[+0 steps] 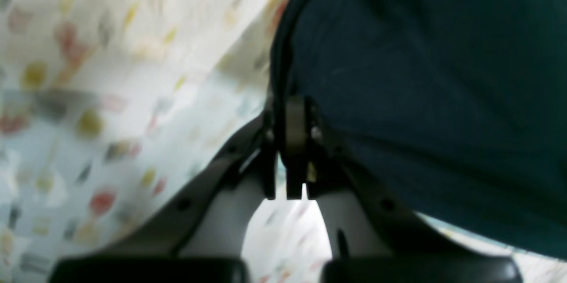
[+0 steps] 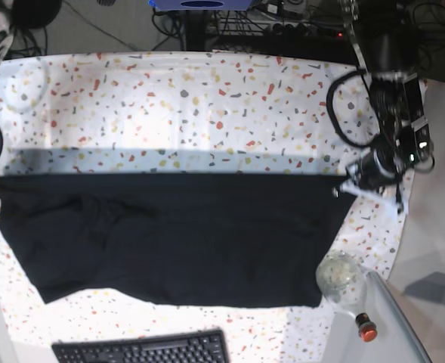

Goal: Layout the t-shirt on the table in an organized manner, then fold the t-shirt properly
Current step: 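Drag the folded shirt away from the keyboard with both grippers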

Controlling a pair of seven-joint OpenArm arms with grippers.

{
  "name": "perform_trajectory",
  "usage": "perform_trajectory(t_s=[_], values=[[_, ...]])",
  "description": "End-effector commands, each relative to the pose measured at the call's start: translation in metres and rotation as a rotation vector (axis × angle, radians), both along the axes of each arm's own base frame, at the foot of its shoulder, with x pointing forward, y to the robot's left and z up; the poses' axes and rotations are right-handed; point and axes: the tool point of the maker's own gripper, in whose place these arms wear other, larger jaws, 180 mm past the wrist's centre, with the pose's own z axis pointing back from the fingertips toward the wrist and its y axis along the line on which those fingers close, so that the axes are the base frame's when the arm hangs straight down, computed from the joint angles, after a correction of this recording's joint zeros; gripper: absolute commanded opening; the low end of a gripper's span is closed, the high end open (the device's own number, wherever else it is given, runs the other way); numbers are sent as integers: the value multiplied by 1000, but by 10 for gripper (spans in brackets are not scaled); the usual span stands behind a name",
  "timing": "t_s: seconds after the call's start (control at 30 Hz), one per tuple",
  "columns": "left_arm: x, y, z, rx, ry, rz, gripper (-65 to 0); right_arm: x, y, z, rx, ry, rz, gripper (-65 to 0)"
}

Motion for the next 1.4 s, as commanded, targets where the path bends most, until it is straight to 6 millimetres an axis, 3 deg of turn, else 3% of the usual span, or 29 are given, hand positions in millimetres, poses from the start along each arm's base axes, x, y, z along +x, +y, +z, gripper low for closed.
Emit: perform_trajectory(t_s=[0.0, 0.37, 0.53, 1.07, 1.37], values=[[-2, 16, 10, 57, -38, 17, -650, -1, -17, 10, -62, -21, 5, -650], [-89, 27, -18, 151, 8, 17, -650, -100, -25, -37, -93, 70, 26, -650], [-112, 30, -25, 172, 29, 18, -650, -123, -26, -50, -131, 95, 16, -650], [-131, 33, -36, 180, 65, 22, -650, -166, -41, -60, -204, 147, 0, -650], [-135, 32, -36, 180, 70, 20, -650, -168, -38, -62, -194, 151, -2, -650]])
